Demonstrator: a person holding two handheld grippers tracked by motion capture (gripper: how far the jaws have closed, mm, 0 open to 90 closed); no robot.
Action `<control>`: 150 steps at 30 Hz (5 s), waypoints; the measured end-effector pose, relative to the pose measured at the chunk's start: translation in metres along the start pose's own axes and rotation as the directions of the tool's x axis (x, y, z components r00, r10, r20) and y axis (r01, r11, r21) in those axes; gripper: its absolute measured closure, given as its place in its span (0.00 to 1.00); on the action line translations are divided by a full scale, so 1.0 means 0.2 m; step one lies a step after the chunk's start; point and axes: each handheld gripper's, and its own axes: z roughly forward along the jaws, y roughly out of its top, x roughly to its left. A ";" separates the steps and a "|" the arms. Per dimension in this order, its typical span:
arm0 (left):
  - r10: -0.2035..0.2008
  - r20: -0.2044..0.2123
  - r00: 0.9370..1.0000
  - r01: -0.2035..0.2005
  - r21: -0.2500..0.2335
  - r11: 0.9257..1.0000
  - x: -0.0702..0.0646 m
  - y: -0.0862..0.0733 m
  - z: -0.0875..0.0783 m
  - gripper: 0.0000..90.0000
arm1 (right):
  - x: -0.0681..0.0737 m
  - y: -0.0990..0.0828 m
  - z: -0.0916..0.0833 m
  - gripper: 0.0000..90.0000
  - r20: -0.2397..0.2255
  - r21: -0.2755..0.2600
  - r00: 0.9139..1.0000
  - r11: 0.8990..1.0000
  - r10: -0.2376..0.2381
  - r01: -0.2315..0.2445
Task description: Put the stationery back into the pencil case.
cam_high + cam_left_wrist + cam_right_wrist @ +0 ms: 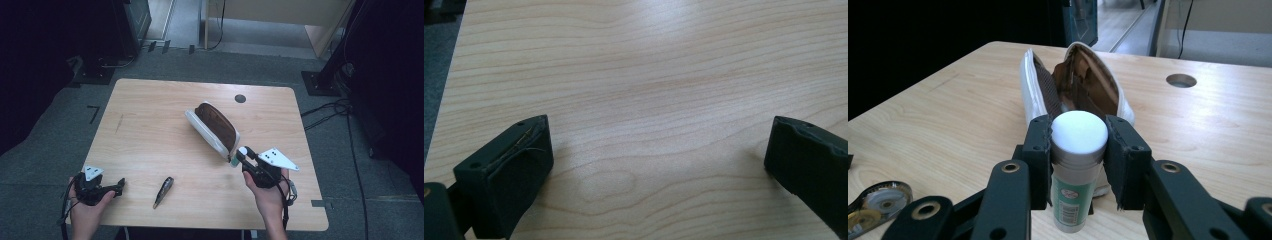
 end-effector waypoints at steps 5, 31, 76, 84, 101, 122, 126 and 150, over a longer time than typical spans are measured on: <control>0.000 0.001 1.000 0.000 -0.002 1.000 0.00 0.00 0.00 0.00 | 0.00 0.05 -0.01 0.73 0.015 -0.010 1.000 1.000 -0.013 0.013; 0.000 0.001 1.000 0.000 -0.002 1.000 0.00 0.00 0.00 0.00 | -0.01 0.25 0.23 0.73 0.053 -0.032 0.995 0.996 -0.080 0.081; 0.007 0.005 1.000 -0.007 -0.001 1.000 0.00 0.00 0.00 0.00 | 0.00 0.28 0.54 0.69 -0.044 0.108 0.997 0.992 -0.067 0.071; 0.006 0.005 1.000 -0.006 -0.001 1.000 0.00 0.00 0.00 0.00 | 0.12 0.25 0.43 0.54 -0.038 0.073 0.997 0.995 -0.070 0.073; 0.077 0.115 0.990 -0.068 -0.081 0.994 -0.08 0.01 -0.10 0.07 | 0.32 0.07 0.25 0.27 -0.051 0.074 0.996 0.995 -0.069 0.072; 0.293 0.402 0.868 -0.273 -0.109 0.956 -0.57 0.02 -0.17 0.33 | 0.28 -0.17 0.19 0.34 0.012 0.105 1.000 0.994 -0.018 0.016; 0.298 0.386 0.873 -0.290 -0.079 0.954 -0.62 0.02 -0.14 0.42 | 0.24 -0.21 0.17 0.36 0.021 0.117 1.000 0.993 -0.004 0.001; 0.352 0.438 0.828 -0.355 -0.078 0.932 -0.78 0.12 0.04 0.87 | 0.05 -0.31 0.14 0.41 -0.061 0.163 0.998 0.986 -0.030 0.040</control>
